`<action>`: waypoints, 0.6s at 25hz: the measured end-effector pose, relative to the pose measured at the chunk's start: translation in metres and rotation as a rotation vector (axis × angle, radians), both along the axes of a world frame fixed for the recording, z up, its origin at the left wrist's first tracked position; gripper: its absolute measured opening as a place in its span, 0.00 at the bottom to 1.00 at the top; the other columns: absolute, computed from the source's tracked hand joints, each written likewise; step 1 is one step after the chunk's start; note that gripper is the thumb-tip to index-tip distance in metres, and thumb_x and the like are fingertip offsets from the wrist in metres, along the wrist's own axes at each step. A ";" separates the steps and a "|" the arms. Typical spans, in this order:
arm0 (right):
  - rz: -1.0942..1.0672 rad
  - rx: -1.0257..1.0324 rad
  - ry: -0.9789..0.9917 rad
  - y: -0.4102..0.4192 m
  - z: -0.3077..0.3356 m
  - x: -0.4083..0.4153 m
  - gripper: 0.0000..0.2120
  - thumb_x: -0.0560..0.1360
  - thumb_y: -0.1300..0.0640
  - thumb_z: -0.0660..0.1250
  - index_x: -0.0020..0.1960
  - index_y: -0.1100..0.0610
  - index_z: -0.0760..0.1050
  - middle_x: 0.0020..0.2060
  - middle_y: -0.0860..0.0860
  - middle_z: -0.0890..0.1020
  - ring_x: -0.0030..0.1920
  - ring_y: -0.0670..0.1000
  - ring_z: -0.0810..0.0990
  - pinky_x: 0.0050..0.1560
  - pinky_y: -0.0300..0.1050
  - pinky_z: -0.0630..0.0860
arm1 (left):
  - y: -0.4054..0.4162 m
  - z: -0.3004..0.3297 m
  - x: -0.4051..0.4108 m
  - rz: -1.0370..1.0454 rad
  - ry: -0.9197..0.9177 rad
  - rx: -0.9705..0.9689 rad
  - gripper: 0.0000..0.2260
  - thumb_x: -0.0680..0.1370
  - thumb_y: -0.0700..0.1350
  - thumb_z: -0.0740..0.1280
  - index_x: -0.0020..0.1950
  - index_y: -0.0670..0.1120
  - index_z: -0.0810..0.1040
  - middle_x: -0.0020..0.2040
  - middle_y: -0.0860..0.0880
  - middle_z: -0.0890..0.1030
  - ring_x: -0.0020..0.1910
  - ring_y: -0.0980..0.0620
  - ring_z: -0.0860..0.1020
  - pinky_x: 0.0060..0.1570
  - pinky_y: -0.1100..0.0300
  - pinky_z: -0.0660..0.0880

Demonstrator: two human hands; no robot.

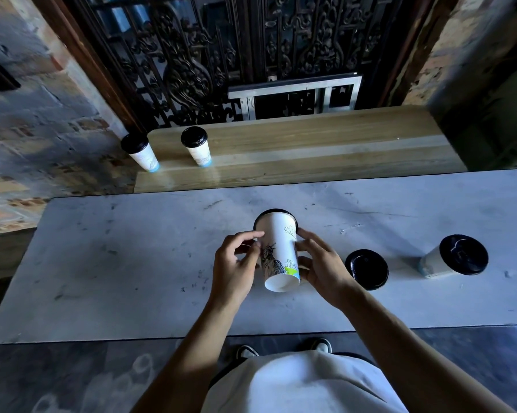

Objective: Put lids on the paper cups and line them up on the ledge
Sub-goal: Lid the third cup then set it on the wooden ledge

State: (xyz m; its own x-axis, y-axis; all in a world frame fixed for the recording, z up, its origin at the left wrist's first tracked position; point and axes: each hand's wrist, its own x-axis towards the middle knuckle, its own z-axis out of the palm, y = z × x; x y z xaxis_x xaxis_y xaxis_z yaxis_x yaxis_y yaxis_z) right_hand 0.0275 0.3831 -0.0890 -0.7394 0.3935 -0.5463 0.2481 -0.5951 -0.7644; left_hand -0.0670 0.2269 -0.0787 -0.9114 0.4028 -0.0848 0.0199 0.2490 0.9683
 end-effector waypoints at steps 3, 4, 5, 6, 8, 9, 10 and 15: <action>0.018 0.012 0.002 0.003 0.000 0.000 0.16 0.81 0.60 0.62 0.67 0.51 0.77 0.41 0.51 0.87 0.36 0.53 0.84 0.43 0.49 0.76 | 0.000 0.000 -0.001 -0.020 0.027 0.000 0.18 0.80 0.36 0.69 0.52 0.61 0.86 0.53 0.51 0.84 0.49 0.53 0.82 0.48 0.38 0.83; 0.026 0.018 0.001 0.005 -0.001 0.000 0.16 0.81 0.60 0.62 0.67 0.51 0.78 0.42 0.51 0.87 0.37 0.53 0.84 0.43 0.49 0.76 | 0.000 0.000 -0.001 -0.034 0.038 -0.003 0.19 0.80 0.35 0.69 0.54 0.61 0.86 0.53 0.51 0.83 0.49 0.53 0.82 0.48 0.39 0.83; 0.034 0.025 0.005 0.006 -0.001 0.000 0.16 0.81 0.59 0.62 0.66 0.50 0.78 0.43 0.51 0.87 0.38 0.53 0.84 0.44 0.49 0.77 | 0.000 0.000 -0.001 -0.052 0.049 -0.006 0.20 0.80 0.35 0.69 0.55 0.62 0.85 0.53 0.50 0.82 0.50 0.54 0.82 0.47 0.41 0.84; 0.040 0.029 0.014 0.006 -0.002 0.000 0.16 0.82 0.58 0.61 0.66 0.48 0.79 0.44 0.51 0.87 0.39 0.54 0.84 0.45 0.49 0.77 | -0.001 0.001 -0.001 -0.070 0.058 -0.003 0.22 0.80 0.34 0.69 0.55 0.64 0.85 0.53 0.49 0.81 0.51 0.54 0.81 0.46 0.44 0.84; 0.031 0.022 0.028 0.007 -0.003 0.001 0.16 0.83 0.56 0.60 0.66 0.45 0.79 0.45 0.51 0.86 0.40 0.53 0.84 0.45 0.46 0.78 | -0.001 0.003 -0.001 -0.085 0.064 0.017 0.26 0.79 0.33 0.69 0.53 0.67 0.85 0.53 0.48 0.80 0.51 0.56 0.81 0.42 0.52 0.85; 0.020 0.012 0.030 0.007 -0.004 0.001 0.16 0.83 0.55 0.59 0.66 0.44 0.80 0.44 0.51 0.85 0.40 0.52 0.84 0.43 0.44 0.79 | -0.001 0.003 -0.001 -0.079 0.061 0.027 0.26 0.79 0.32 0.69 0.53 0.67 0.85 0.53 0.48 0.80 0.50 0.56 0.81 0.41 0.55 0.84; 0.008 0.002 0.026 0.008 -0.004 0.000 0.16 0.84 0.54 0.59 0.65 0.43 0.81 0.42 0.51 0.84 0.40 0.52 0.84 0.42 0.43 0.79 | -0.001 0.003 -0.001 -0.071 0.055 0.032 0.26 0.78 0.30 0.69 0.52 0.66 0.85 0.52 0.49 0.80 0.49 0.56 0.81 0.40 0.57 0.83; 0.057 0.034 0.033 0.010 -0.007 0.002 0.22 0.82 0.61 0.57 0.68 0.40 0.77 0.50 0.59 0.87 0.43 0.55 0.85 0.45 0.47 0.80 | -0.001 0.002 0.000 -0.048 -0.017 0.039 0.21 0.79 0.30 0.65 0.53 0.57 0.84 0.53 0.44 0.82 0.50 0.47 0.82 0.43 0.55 0.84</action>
